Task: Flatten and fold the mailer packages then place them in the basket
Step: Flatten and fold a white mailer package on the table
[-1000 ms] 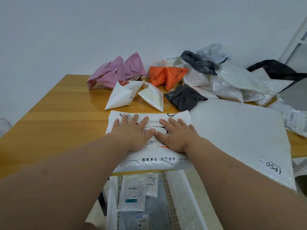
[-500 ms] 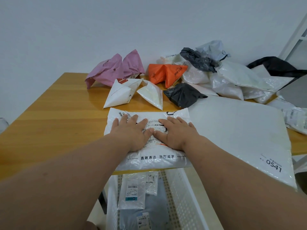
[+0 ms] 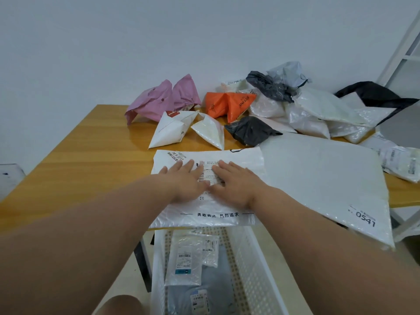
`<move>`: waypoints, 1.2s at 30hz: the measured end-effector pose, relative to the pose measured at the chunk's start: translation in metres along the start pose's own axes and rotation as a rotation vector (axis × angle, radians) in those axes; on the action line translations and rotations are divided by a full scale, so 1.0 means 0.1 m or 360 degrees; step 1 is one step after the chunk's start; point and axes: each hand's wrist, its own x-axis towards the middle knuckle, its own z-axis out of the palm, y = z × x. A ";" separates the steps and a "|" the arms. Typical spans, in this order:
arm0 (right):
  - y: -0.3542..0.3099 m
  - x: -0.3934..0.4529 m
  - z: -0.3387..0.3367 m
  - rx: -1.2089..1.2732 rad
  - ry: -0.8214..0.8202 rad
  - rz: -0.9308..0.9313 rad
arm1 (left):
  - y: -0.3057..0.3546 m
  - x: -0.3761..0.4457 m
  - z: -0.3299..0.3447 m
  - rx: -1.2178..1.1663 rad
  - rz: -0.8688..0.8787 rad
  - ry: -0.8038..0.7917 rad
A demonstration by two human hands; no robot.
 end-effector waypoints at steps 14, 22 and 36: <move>0.01 -0.09 0.24 -0.0164 0.0081 0.0011 | 0.06 -0.12 0.29 -0.0029 -0.0001 0.0210; -0.01 -0.10 0.27 -0.0145 0.0135 0.0005 | 0.07 -0.11 0.32 -0.0020 -0.0014 0.0197; -0.07 -0.15 0.03 -0.0197 0.0289 0.0024 | -0.01 -0.28 0.17 0.0092 -0.0107 0.0602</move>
